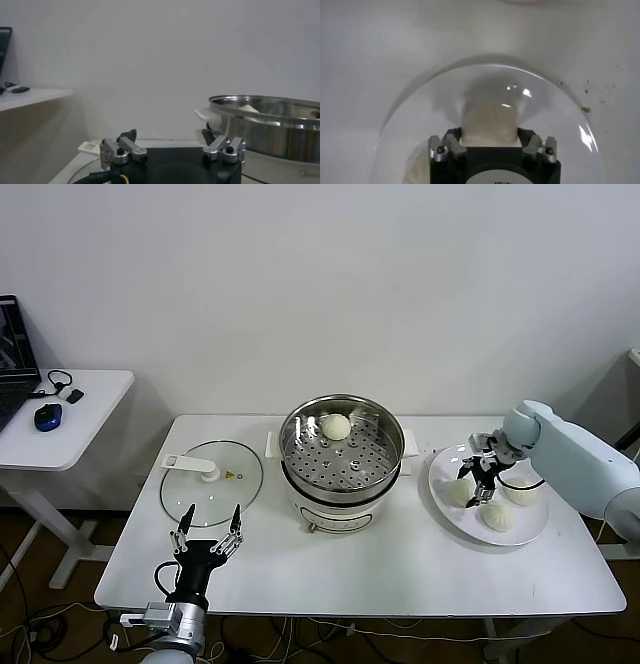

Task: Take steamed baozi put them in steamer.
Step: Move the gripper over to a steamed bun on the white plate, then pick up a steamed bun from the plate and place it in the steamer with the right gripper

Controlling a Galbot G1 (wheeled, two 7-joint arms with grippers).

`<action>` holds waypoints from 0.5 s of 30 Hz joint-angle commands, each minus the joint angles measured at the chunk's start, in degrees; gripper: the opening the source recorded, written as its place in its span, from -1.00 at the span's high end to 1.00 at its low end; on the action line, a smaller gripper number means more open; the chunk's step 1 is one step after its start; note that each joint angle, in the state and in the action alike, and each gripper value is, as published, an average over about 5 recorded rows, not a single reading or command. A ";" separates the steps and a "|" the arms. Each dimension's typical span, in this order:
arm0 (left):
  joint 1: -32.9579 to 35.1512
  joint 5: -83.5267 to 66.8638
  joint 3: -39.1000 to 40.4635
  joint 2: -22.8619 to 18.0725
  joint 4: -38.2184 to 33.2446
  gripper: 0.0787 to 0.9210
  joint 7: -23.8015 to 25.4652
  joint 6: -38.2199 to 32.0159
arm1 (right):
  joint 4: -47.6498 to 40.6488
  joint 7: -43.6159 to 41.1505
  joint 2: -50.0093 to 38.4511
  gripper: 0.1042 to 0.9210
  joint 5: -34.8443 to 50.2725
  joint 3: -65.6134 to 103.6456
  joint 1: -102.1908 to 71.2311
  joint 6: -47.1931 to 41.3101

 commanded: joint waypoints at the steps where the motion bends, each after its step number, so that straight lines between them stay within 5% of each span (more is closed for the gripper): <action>1: -0.02 0.04 0.07 -0.04 0.09 -0.77 -0.06 -0.05 | -0.37 -0.39 0.33 -0.40 -0.40 0.55 -0.06 0.16; 15: 0.13 0.38 0.23 -0.03 0.19 -0.77 -0.16 -0.50 | 7.49 -0.41 -3.80 -0.35 7.07 -7.49 8.93 -1.24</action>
